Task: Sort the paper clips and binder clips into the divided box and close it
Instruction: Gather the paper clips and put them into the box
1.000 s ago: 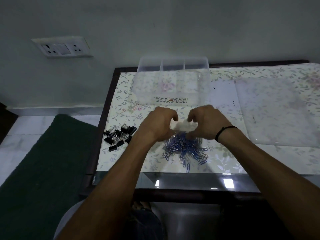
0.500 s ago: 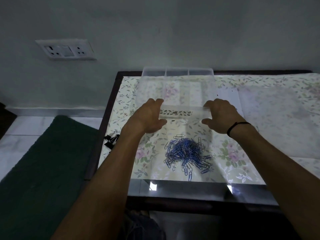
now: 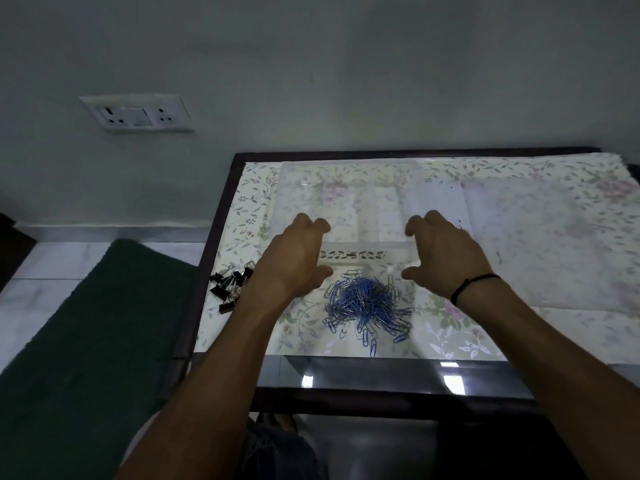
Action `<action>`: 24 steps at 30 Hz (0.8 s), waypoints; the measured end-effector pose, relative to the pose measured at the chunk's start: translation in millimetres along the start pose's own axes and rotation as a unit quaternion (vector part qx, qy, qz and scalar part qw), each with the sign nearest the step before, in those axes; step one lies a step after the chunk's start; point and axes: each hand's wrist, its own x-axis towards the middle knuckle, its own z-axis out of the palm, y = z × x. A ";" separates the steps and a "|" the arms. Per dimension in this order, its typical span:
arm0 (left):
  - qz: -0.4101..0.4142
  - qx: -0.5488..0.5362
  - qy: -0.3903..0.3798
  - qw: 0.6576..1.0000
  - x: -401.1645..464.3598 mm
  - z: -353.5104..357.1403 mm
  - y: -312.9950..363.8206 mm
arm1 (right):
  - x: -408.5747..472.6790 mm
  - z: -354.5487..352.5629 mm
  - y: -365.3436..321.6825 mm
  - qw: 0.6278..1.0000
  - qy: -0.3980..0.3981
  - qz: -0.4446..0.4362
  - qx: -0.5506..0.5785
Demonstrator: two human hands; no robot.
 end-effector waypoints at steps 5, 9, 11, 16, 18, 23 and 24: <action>0.012 0.018 -0.056 0.998 -6.2 19.4 30.5 | -19.1 21.1 -27.7 0.994 -0.097 -0.035 0.027; 0.026 0.055 -0.110 0.992 -5.2 54.5 42.4 | -21.3 43.1 -38.3 0.985 -0.161 -0.039 0.037; 0.022 0.034 -0.101 0.994 -4.1 65.3 44.2 | -19.7 45.9 -42.4 0.985 -0.159 -0.047 0.043; -0.002 0.000 -0.071 0.997 -1.4 72.9 43.8 | -13.0 48.3 -41.6 0.988 -0.130 -0.054 0.060; -0.010 -0.009 -0.065 0.998 -1.7 71.7 45.3 | -9.9 50.8 -40.5 0.989 -0.114 -0.043 0.077; -0.050 -0.060 -0.050 0.996 0.6 67.4 44.7 | -2.0 50.0 -39.2 0.987 -0.119 -0.030 0.106; -0.058 -0.069 -0.044 0.995 0.5 65.5 43.6 | -0.5 48.0 -38.4 0.986 -0.123 -0.029 0.111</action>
